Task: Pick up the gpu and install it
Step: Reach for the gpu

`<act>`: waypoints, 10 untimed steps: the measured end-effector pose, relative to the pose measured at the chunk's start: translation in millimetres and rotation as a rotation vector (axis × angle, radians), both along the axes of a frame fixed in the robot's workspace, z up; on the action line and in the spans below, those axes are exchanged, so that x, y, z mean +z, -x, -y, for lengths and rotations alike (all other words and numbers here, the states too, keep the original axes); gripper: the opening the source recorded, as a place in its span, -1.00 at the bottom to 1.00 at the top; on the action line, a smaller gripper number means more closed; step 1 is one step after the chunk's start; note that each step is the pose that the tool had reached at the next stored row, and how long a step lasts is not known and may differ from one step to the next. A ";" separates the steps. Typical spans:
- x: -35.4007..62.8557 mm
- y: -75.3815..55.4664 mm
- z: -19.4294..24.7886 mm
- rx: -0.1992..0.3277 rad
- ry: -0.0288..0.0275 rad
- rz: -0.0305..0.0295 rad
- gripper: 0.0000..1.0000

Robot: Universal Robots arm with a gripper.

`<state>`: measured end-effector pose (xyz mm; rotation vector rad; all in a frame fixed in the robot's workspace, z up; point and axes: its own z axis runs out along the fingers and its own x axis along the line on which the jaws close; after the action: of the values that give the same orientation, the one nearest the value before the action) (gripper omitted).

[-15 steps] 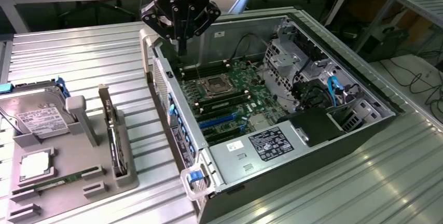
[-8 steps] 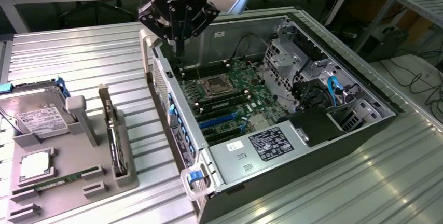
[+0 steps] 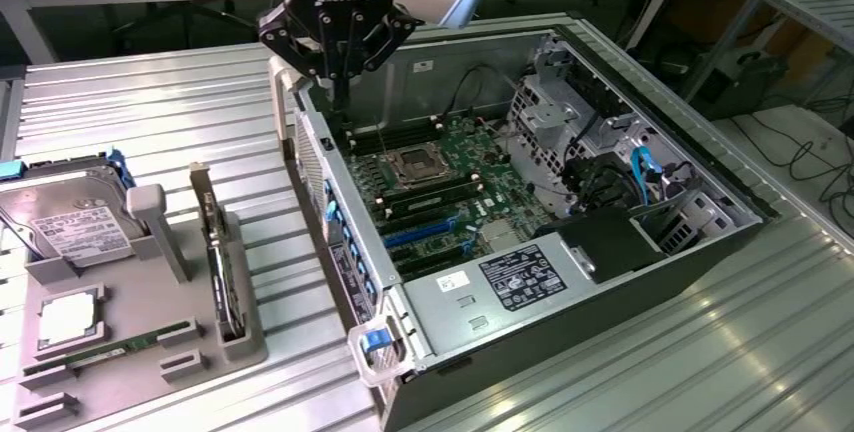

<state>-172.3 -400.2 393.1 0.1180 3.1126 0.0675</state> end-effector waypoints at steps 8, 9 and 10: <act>0.0 7.1 0.5 0.000 0.0000 0.0000 -0.79; -0.1 8.3 0.6 0.000 -0.0001 0.0001 -0.79; -0.1 9.4 0.7 0.000 -0.0001 0.0001 -0.79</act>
<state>-181.7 -400.9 393.0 0.1180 3.1125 0.0676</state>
